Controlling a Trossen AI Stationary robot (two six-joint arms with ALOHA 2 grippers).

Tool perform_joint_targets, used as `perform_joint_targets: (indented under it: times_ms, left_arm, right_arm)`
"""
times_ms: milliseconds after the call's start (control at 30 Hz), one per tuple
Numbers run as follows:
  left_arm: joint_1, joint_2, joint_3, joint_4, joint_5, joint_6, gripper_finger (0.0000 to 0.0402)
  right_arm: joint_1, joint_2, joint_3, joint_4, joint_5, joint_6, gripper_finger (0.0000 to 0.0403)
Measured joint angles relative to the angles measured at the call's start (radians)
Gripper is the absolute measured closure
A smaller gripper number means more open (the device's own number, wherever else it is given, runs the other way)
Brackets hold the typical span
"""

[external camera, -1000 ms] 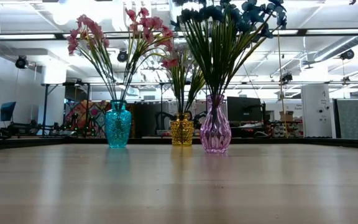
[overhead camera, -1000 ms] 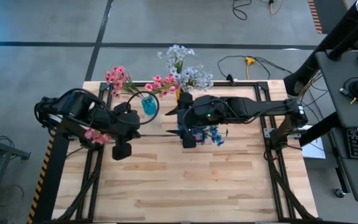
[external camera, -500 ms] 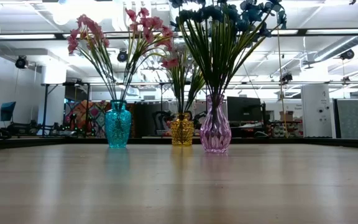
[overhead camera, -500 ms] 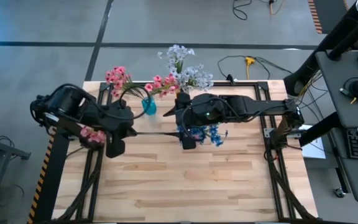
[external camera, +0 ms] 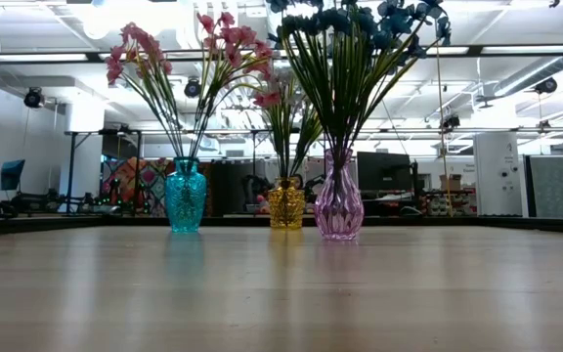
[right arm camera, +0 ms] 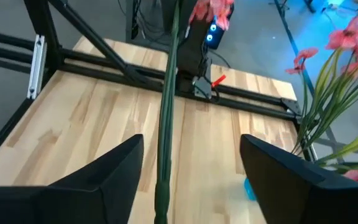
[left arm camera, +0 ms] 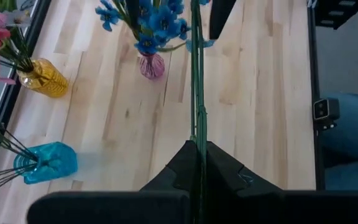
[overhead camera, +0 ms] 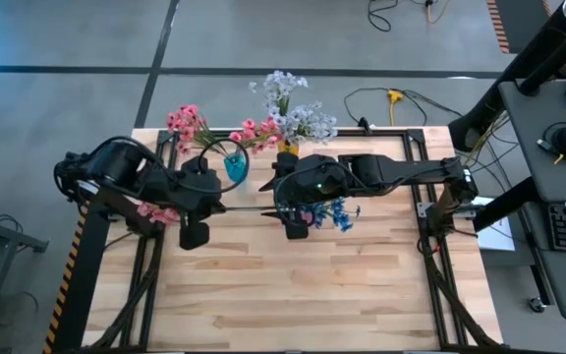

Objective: Sort flowers into vase by color

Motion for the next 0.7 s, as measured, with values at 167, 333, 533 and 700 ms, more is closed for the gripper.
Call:
perform_joint_targets:
  times_ms: [167, 333, 533, 700]
  left_arm:
    - [0.000, -0.001, 0.013, 0.024, -0.001, 0.017, 0.0400]
    - [0.000, -0.001, 0.019, 0.025, -0.001, 0.027, 0.0400]
    - [0.000, -0.001, 0.018, 0.022, -0.002, 0.032, 0.0400]
    - [0.000, -0.001, 0.018, 0.028, -0.083, 0.037, 0.0389]
  right_arm:
    - [0.000, 0.000, -0.009, -0.005, 0.000, 0.007, 0.0181]
    - [0.000, 0.000, -0.010, -0.005, 0.000, 0.002, 0.0225]
    - [0.000, 0.000, -0.010, -0.008, -0.001, 0.001, 0.0273]
    - [0.000, 0.000, -0.010, -0.015, -0.001, -0.001, 0.0322]
